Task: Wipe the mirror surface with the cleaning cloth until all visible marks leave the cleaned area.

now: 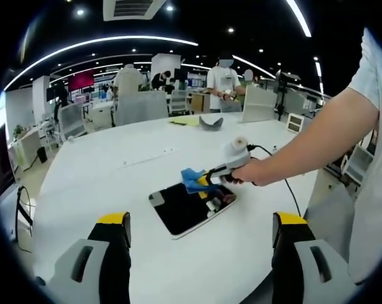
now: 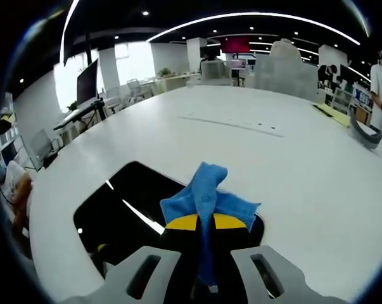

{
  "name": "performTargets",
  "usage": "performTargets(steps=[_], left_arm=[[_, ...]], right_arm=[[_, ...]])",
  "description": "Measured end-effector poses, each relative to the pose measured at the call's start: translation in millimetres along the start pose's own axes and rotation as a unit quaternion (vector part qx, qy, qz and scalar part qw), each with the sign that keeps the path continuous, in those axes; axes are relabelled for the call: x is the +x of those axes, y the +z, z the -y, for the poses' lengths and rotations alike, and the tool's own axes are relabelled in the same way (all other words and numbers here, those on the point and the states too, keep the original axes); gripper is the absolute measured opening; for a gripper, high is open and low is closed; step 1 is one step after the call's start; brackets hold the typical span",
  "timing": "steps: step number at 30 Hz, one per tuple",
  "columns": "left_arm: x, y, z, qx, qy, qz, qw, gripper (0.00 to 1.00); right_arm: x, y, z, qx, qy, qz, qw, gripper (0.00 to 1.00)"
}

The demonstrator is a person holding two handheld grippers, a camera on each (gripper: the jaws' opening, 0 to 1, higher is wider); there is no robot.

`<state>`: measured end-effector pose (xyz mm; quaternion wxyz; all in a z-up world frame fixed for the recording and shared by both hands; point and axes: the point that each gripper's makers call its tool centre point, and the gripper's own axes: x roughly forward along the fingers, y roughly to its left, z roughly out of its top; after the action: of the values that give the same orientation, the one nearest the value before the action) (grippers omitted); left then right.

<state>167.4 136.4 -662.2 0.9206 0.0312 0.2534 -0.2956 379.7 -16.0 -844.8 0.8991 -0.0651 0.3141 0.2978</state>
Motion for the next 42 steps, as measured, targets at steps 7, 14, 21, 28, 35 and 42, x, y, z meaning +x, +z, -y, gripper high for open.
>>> performTargets(steps=[7,14,21,28,35,42], left_arm=[[-4,2.6,0.6,-0.002,0.007,0.002,1.0000,0.94],[-6,5.0,3.6,0.001,0.007,0.005,1.0000,0.94],[-10,7.0,7.2,0.002,0.010,0.010,0.9999,0.94],[-18,3.6,7.5,-0.005,0.016,0.011,0.9998,0.95],[-22,1.7,8.7,-0.010,0.023,0.015,0.9996,0.95],[-26,1.2,16.1,-0.008,0.023,0.016,0.9996,0.95]], right_arm=[[1,0.6,-9,-0.005,0.016,-0.001,0.9999,0.02],[-2,-3.2,-20,-0.015,0.028,-0.004,0.9995,0.02],[-6,-6.5,-28,-0.021,0.037,-0.006,0.9991,0.02],[-8,-9.2,-34,-0.012,0.041,-0.004,0.9991,0.02],[-12,-12.5,-40,-0.018,0.047,-0.007,0.9987,0.02],[-18,-18.7,-49,-0.022,0.053,-0.010,0.9983,0.02]])
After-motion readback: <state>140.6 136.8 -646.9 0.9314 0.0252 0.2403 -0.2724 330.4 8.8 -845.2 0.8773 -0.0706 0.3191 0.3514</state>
